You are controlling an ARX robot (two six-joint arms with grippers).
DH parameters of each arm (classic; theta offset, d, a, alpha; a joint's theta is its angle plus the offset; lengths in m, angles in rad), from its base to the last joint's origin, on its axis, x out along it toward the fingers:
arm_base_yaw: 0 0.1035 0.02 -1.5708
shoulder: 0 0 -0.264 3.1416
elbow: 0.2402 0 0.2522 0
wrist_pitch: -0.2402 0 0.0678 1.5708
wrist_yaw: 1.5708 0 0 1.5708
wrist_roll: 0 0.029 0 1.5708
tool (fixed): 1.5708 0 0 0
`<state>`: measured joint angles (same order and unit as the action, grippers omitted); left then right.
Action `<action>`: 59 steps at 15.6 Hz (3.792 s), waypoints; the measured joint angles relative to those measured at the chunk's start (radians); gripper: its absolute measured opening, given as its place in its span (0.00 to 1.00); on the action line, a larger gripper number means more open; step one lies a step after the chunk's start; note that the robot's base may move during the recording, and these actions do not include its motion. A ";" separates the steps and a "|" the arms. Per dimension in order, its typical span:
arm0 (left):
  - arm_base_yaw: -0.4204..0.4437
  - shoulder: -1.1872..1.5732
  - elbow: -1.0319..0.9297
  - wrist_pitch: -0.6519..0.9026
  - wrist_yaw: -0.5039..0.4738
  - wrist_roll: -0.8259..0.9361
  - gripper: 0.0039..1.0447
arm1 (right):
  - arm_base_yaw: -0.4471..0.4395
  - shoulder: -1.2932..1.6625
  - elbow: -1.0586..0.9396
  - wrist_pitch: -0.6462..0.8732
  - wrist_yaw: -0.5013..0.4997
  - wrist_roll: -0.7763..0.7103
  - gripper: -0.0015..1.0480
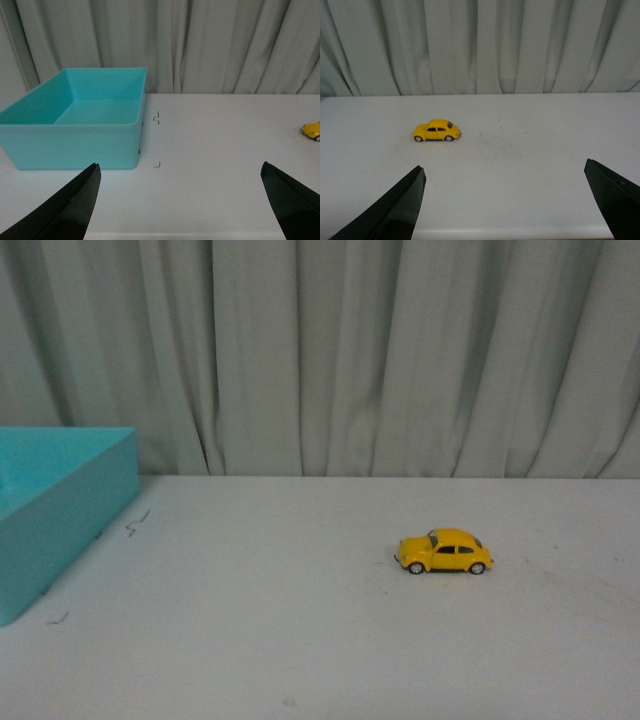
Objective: Wind up and store yellow beetle toy
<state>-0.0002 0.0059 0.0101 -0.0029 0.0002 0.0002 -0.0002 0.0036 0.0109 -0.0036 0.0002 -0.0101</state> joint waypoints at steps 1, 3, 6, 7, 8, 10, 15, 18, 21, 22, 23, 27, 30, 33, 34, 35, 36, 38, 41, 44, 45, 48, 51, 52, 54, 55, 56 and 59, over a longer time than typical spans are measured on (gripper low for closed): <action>0.000 0.000 0.000 -0.001 0.001 0.000 0.94 | 0.000 0.000 0.000 -0.001 0.000 0.001 0.94; 0.000 0.000 0.000 0.003 -0.002 0.000 0.94 | 0.000 0.000 0.000 0.005 0.000 0.002 0.94; 0.000 0.000 0.000 0.001 -0.001 0.000 0.94 | 0.000 0.000 0.000 0.002 0.000 0.002 0.94; 0.000 0.000 0.000 0.000 -0.001 0.000 0.94 | 0.000 0.000 0.000 0.001 0.000 0.002 0.94; 0.000 0.000 0.000 0.000 -0.001 0.000 0.94 | 0.000 0.000 0.000 0.001 0.000 0.002 0.94; 0.000 0.000 0.000 0.000 -0.001 0.000 0.94 | 0.000 0.000 0.000 0.001 0.000 0.002 0.94; 0.000 0.000 0.000 0.000 -0.001 0.000 0.94 | 0.000 0.000 0.000 0.001 0.000 0.002 0.94; 0.000 0.000 0.000 0.000 -0.001 0.000 0.94 | 0.000 0.000 0.000 0.001 0.000 0.002 0.94; 0.000 0.000 0.000 0.000 -0.001 0.000 0.94 | 0.000 0.000 0.000 0.001 0.000 0.002 0.94; 0.000 0.000 0.000 0.001 -0.001 0.000 0.94 | 0.000 0.000 0.000 0.001 0.000 0.002 0.94; 0.000 0.000 0.000 0.000 -0.001 0.000 0.94 | 0.000 0.000 0.000 0.001 0.000 0.002 0.94; 0.000 0.000 0.000 0.000 0.000 0.000 0.94 | 0.000 0.000 0.000 0.000 0.000 0.002 0.94; 0.000 0.000 0.000 -0.001 -0.001 0.000 0.94 | 0.000 0.000 0.000 0.000 0.000 0.002 0.94; 0.000 0.000 0.000 0.000 -0.001 0.000 0.94 | 0.000 0.000 0.000 0.000 0.000 0.002 0.94; 0.000 0.000 0.000 0.000 -0.001 0.000 0.94 | 0.000 0.000 0.000 0.000 0.000 0.002 0.94; 0.000 0.000 0.000 0.000 0.000 0.000 0.94 | 0.000 0.000 0.000 0.000 0.000 0.002 0.94; 0.000 0.000 0.000 0.000 -0.001 0.000 0.94 | 0.000 0.000 0.000 0.000 0.000 0.002 0.94; 0.000 0.000 0.000 0.000 -0.001 0.000 0.94 | 0.000 0.000 0.000 -0.001 0.000 0.002 0.94; 0.000 0.000 0.000 0.000 -0.001 0.000 0.94 | 0.000 0.000 0.000 0.000 0.000 0.002 0.94; 0.000 0.000 0.000 0.000 -0.001 0.000 0.94 | 0.000 0.000 0.000 0.000 0.000 0.002 0.94; 0.000 0.000 0.000 0.000 -0.001 0.000 0.94 | 0.000 0.000 0.000 0.000 0.000 0.002 0.94; 0.000 0.000 0.000 0.000 -0.001 0.000 0.94 | 0.000 0.000 0.000 -0.001 0.000 0.002 0.94; 0.000 0.001 0.000 -0.006 -0.001 0.000 0.94 | 0.000 0.001 0.000 -0.004 0.000 0.002 0.94; 0.000 0.000 0.000 0.003 -0.001 0.000 0.94 | 0.000 -0.001 0.000 0.002 0.000 0.002 0.94; 0.000 0.000 0.000 -0.001 -0.001 0.000 0.94 | 0.000 0.000 0.000 -0.002 0.000 0.002 0.94; 0.000 0.000 0.000 0.000 -0.001 0.000 0.94 | 0.000 0.000 0.000 0.000 0.000 0.002 0.94; 0.000 0.000 0.000 -0.001 -0.001 0.000 0.94 | 0.000 0.000 0.000 0.000 0.000 0.002 0.94; 0.000 0.000 0.000 -0.001 -0.001 0.000 0.94 | 0.000 0.000 0.000 0.000 0.000 0.002 0.94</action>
<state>-0.0002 0.0063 0.0101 -0.0036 -0.0006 0.0002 -0.0002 0.0032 0.0109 -0.0040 0.0002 -0.0078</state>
